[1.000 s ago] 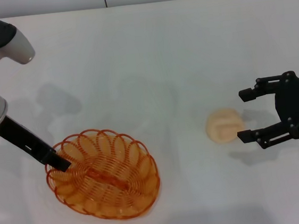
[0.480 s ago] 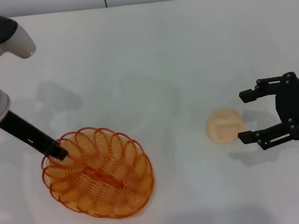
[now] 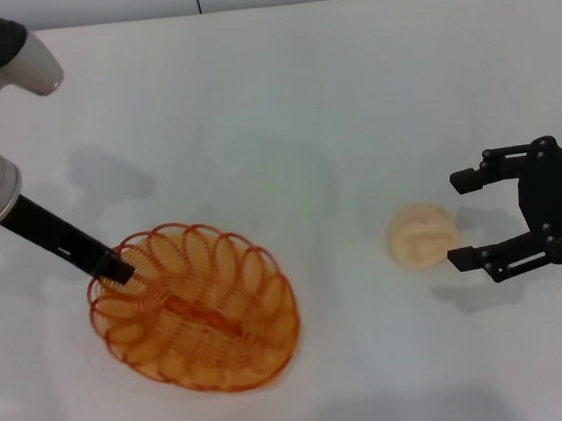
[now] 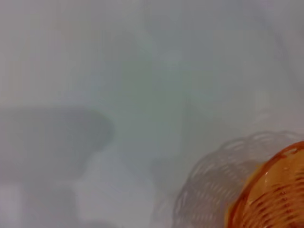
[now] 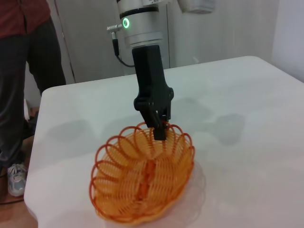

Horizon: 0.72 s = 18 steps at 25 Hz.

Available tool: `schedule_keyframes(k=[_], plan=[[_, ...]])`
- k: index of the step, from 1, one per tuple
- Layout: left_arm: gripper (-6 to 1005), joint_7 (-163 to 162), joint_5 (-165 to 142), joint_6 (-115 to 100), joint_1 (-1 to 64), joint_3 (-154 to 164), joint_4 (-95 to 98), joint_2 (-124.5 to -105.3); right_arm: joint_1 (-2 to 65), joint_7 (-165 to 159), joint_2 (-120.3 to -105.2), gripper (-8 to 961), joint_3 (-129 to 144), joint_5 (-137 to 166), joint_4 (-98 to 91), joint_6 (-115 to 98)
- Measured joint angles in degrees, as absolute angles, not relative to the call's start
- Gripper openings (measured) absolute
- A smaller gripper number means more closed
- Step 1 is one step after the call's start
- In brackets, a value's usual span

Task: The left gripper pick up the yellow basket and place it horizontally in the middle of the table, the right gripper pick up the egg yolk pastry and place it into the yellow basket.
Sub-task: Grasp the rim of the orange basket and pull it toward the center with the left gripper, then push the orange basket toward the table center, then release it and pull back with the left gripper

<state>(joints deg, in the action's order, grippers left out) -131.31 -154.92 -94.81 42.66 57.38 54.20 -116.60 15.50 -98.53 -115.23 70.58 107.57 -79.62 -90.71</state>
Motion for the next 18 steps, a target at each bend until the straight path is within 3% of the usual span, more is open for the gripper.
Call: schedule_keyframes(k=[18], plan=[[77,-146.46,-149.77,-92.28,43.76,51.24,56.76,-116.27,15.51,-98.43,-115.22,859,70.35,107.23,-78.92,-90.59]])
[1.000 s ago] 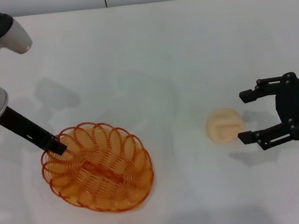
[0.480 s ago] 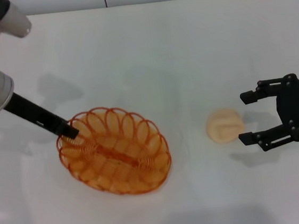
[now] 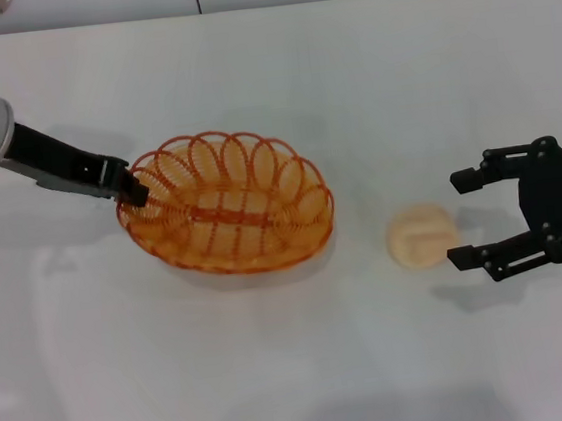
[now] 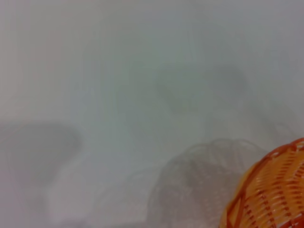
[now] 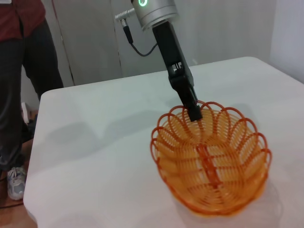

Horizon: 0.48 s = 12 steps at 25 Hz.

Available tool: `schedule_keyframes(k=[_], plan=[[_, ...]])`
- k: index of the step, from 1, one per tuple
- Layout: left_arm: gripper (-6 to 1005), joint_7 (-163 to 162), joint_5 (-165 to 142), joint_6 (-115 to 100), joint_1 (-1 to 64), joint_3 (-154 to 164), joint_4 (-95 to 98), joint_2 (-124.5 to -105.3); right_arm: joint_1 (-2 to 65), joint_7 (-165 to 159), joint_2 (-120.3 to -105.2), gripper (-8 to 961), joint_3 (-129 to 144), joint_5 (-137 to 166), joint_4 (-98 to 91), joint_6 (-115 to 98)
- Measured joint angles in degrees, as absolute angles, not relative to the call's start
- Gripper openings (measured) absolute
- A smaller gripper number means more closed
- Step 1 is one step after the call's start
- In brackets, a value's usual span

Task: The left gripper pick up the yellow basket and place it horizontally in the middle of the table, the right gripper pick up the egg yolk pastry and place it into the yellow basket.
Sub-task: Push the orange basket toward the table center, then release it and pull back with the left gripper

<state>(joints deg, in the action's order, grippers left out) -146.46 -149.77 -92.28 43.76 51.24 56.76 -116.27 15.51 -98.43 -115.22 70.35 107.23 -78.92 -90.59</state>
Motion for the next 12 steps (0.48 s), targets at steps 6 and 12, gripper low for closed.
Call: schedule_keyframes(k=[6,12], plan=[[76,-152.23,-146.54,-90.55,43.51,51.21,55.45,-116.8,15.72,-98.43,-115.22,859,70.41,107.22,-78.92,-90.77],[77,-154.58,-144.03,-88.67,43.52,51.3,51.67,-116.85,15.73,-98.43,-115.22,859,70.22,107.22,-78.93,-91.26]])
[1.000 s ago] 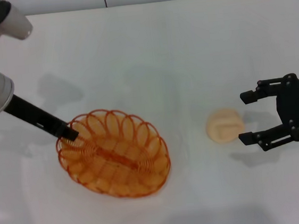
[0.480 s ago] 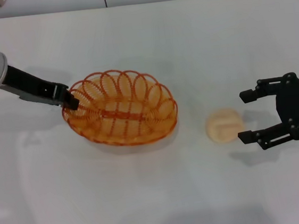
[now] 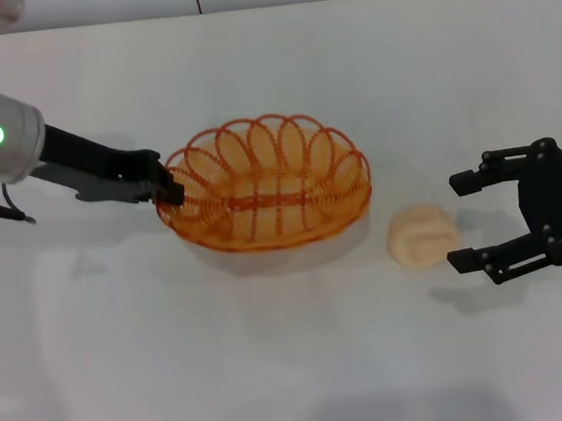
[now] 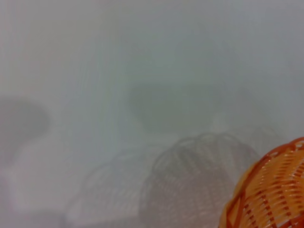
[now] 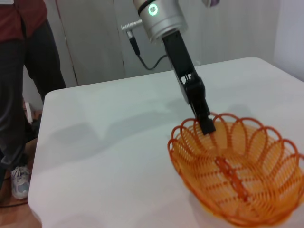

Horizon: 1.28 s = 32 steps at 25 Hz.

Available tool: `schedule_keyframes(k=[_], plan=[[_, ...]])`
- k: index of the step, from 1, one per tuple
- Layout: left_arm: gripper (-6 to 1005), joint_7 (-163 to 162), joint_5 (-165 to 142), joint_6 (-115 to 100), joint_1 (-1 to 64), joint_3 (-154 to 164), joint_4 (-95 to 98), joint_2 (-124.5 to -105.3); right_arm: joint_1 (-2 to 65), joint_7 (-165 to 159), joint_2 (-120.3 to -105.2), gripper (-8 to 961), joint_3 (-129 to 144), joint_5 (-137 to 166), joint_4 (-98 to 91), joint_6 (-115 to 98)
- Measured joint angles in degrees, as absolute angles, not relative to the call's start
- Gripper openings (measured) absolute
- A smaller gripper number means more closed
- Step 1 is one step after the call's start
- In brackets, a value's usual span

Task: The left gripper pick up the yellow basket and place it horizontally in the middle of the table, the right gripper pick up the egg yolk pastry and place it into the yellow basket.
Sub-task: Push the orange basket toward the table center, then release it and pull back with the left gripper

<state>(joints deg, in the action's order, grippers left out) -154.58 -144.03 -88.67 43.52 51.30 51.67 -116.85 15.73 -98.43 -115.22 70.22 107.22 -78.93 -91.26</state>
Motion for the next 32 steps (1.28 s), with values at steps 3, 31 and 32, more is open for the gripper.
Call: schedule_keyframes(k=[3,31,32], plan=[[77,-154.45,-144.26,-87.96,43.67,51.56,49.86,-117.0,15.74,-98.43,-115.17,859,70.37,107.22,-79.06,-91.28],[123,-152.32,-145.7,-82.7,43.36,51.77,46.4,-118.16,15.82,-98.36,-115.13,860,70.15,107.45,-78.92,-91.31],[127,-152.23,-145.7,-82.7,43.31,51.77,46.4,-118.19,15.82,-98.36,-115.13,860,70.14,107.46,-78.92,-91.32]])
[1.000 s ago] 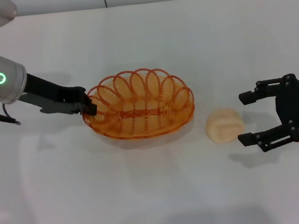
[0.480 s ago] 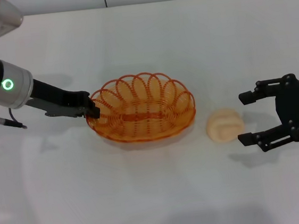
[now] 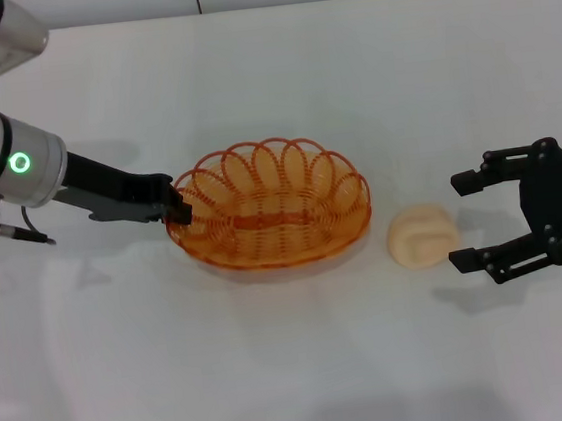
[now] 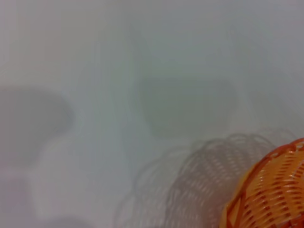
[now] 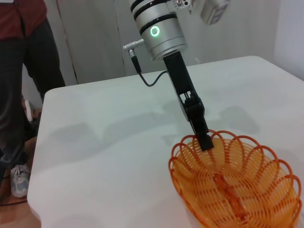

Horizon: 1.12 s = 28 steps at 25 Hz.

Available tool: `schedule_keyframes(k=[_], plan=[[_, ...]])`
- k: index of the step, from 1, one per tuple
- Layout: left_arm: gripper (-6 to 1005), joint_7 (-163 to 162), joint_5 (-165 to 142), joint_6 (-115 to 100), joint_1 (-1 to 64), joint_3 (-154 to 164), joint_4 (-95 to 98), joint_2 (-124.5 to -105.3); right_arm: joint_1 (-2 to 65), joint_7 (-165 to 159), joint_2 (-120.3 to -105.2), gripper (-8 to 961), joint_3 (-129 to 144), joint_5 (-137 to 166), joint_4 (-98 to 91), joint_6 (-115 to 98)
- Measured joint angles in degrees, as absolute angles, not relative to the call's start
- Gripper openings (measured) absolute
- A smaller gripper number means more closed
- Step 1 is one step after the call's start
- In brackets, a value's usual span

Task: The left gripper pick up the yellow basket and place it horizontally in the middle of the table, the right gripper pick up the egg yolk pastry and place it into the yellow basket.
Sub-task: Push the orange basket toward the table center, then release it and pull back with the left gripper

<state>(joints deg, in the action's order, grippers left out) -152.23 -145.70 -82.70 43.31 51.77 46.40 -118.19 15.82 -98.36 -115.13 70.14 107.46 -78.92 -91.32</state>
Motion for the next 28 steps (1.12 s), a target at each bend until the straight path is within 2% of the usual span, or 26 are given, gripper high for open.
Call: schedule_keyframes(k=[15,21,26,28], plan=[[181,-150.62,-145.41,-82.52,43.87,51.89,43.34,-118.32,15.91,-98.34,-115.13,860,70.13,107.59,-78.92,-91.1],[369,-150.0,-143.07,-82.6,43.51,51.51,43.7,-117.81,15.91,-98.34,-115.13,860,70.06,107.62,-78.93,-91.14],[609,-148.19,-139.62,-82.97,43.0,51.41,45.34,-116.96,15.91,-98.34,-115.13,859,70.05,107.66,-78.93,-91.23],[666,-146.48,-138.15,-82.95,42.68,51.38,46.83,-116.78,15.92,-98.34,-115.14,859,70.04,107.67,-78.83,-91.13]])
